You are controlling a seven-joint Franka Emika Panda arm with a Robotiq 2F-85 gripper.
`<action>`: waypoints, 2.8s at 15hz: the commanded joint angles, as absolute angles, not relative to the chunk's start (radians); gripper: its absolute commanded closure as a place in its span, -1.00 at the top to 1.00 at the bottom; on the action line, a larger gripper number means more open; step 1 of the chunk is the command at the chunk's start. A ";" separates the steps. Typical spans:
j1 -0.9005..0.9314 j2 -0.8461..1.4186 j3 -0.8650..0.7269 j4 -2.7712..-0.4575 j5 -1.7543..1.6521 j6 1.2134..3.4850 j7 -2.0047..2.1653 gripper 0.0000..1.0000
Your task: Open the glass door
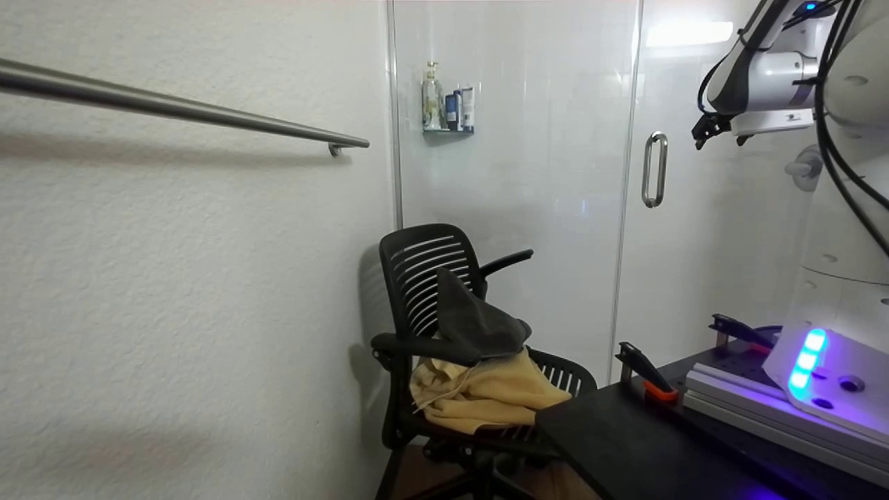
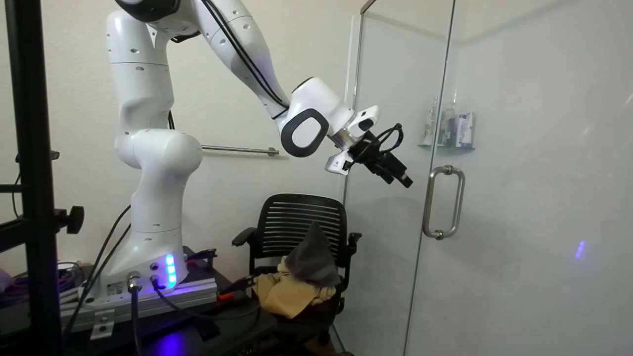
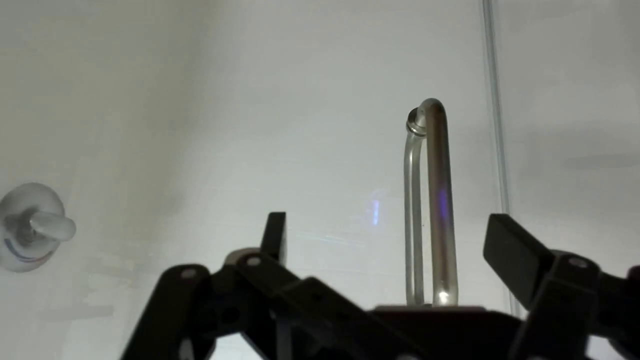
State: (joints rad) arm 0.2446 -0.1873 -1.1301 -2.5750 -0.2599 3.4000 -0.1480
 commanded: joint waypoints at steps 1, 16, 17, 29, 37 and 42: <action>0.349 -0.132 -1.230 -2.571 -0.249 3.494 -0.114 1.00; 0.819 -0.175 -1.643 -2.403 -0.230 3.257 -0.079 1.00; 0.832 -0.186 -1.659 -2.401 -0.231 3.247 -0.084 1.00; 1.263 -0.279 -2.061 -2.240 -0.251 3.150 -0.147 1.00; 1.387 -0.432 -2.106 -2.111 -0.272 2.992 -0.150 1.00; 1.423 -0.469 -2.132 -2.091 -0.285 3.035 -0.151 1.00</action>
State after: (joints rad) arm 1.3948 -0.4619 -2.1015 -2.0878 -0.2724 2.9877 -0.1594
